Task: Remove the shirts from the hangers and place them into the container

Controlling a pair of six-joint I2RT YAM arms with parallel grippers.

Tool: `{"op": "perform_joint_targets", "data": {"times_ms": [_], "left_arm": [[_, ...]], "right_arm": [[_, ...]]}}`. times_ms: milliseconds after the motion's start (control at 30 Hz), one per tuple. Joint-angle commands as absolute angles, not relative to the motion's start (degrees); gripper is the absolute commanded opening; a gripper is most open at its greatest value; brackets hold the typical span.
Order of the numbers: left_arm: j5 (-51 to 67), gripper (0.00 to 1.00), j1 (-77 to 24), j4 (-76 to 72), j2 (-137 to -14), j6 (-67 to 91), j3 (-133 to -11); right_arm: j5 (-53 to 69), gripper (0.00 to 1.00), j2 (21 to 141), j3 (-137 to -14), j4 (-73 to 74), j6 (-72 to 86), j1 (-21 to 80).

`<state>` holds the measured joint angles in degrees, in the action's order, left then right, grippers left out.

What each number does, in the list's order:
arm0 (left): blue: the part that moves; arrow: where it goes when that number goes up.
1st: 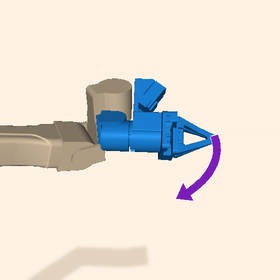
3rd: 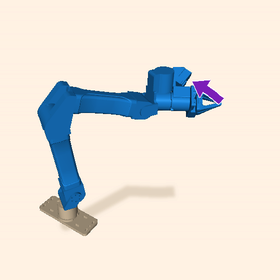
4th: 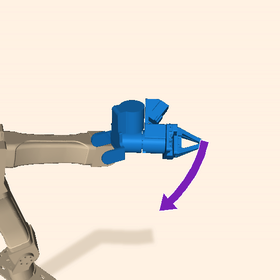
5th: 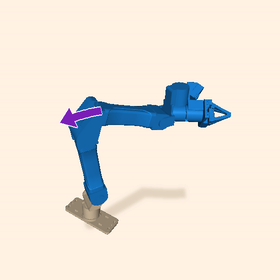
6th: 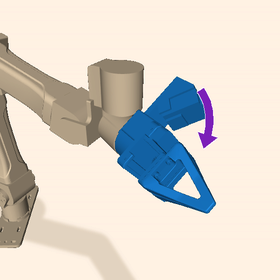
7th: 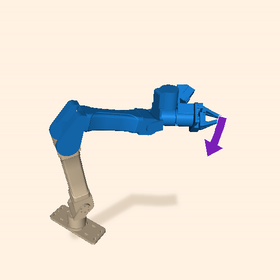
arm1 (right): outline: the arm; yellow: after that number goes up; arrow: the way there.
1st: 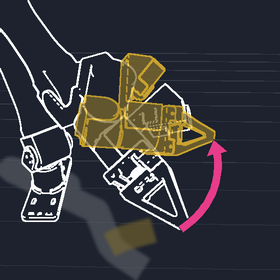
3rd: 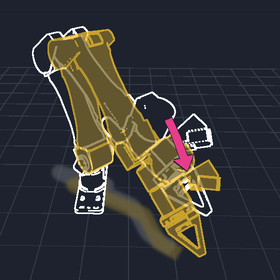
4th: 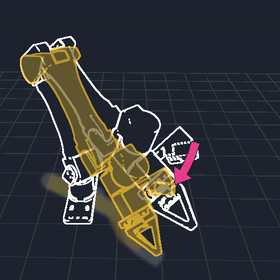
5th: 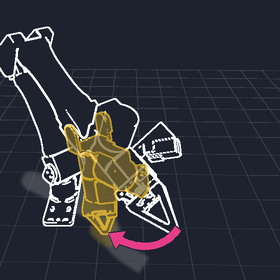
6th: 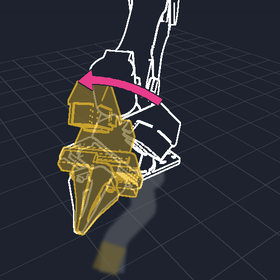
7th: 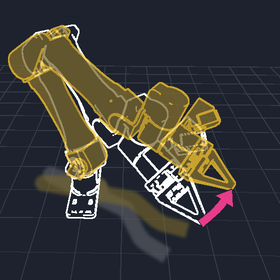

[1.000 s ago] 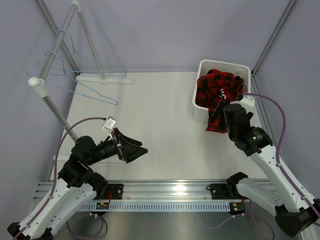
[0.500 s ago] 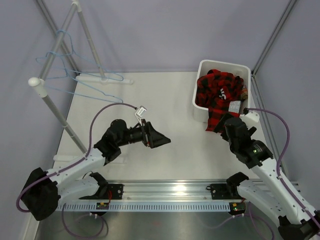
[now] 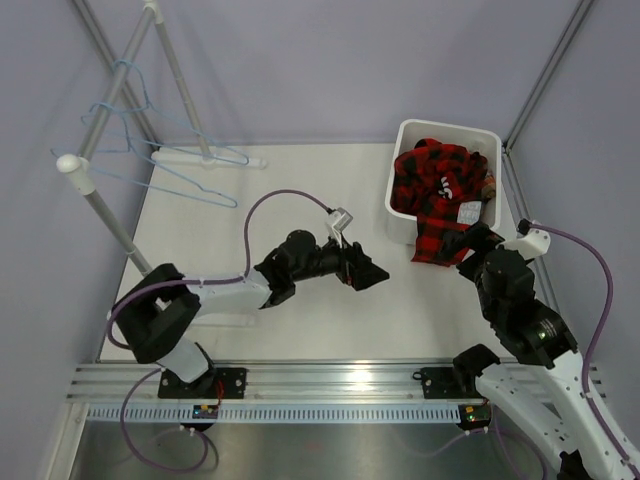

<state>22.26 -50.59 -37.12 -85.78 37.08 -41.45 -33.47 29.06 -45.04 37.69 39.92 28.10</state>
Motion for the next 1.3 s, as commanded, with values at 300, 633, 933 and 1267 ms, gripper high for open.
{"op": "perform_joint_targets", "data": {"times_ms": [300, 633, 933, 1267], "left_arm": [[22.22, 0.96, -50.01, -52.38, -106.86, 29.00, -57.03], [25.49, 0.89, -49.75, -52.04, -118.38, 32.61, -68.45], [28.38, 0.82, -49.66, -53.52, -125.06, 38.49, -73.56], [31.20, 0.68, -49.83, -53.00, -128.41, 40.96, -78.92]], "right_arm": [[-30.24, 0.99, 29.27, -56.33, 35.16, 33.84, 28.48], [-29.97, 0.99, 28.48, -58.62, 34.81, 31.03, 28.56], [-29.71, 0.99, 28.21, -58.01, 33.49, 30.67, 28.48], [-30.67, 0.99, 26.81, -57.39, 34.19, 30.23, 28.48]]}}
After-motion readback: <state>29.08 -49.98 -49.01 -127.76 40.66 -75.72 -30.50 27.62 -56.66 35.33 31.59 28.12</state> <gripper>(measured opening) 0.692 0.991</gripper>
